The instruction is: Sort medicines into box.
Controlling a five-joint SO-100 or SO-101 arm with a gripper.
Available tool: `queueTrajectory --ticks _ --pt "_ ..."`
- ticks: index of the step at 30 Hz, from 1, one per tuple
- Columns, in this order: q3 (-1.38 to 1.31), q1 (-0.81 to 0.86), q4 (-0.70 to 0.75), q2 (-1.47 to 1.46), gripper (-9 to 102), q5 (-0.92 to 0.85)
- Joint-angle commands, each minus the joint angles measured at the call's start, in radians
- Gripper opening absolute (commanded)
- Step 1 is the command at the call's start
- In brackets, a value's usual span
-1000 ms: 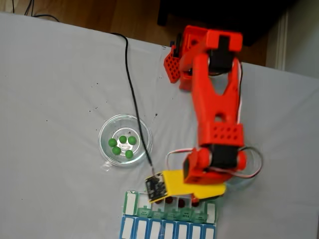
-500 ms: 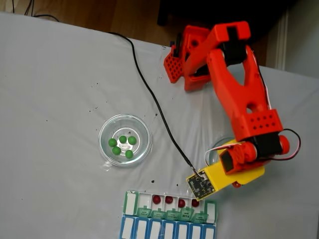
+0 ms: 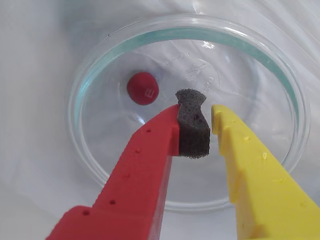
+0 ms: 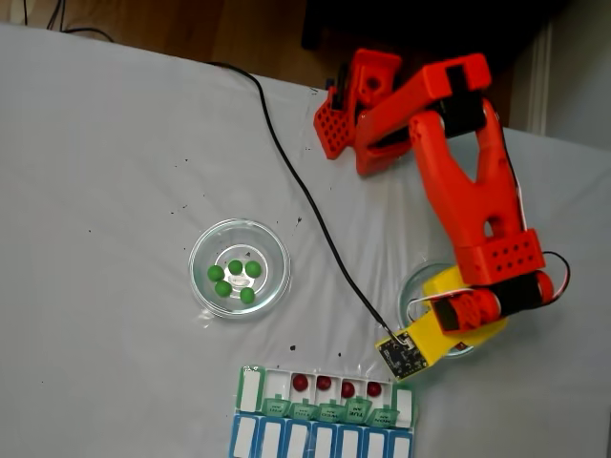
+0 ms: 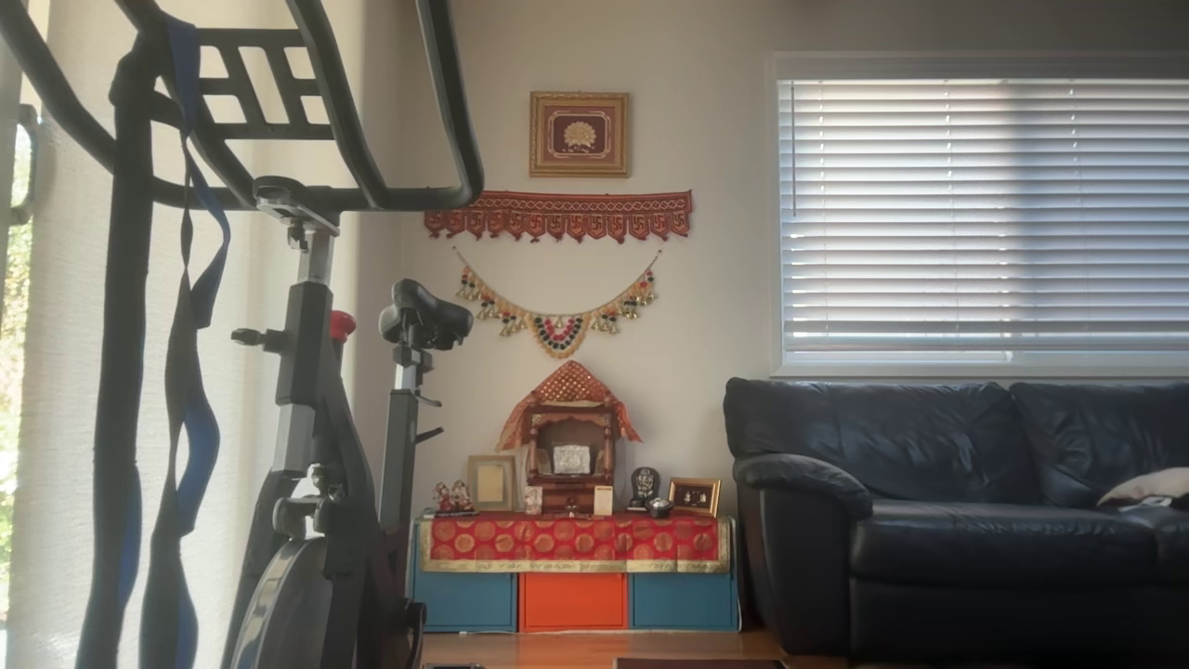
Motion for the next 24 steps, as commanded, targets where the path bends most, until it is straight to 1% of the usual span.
queueTrajectory --ticks 1,10,15,24 --pt "0.014 -0.015 -0.057 0.089 10 -0.002" --pt "0.066 -0.021 -0.140 0.114 12 0.029" --pt "0.074 -0.025 -0.147 0.115 16 0.035" --pt "0.138 -0.044 -0.216 0.158 18 0.060"
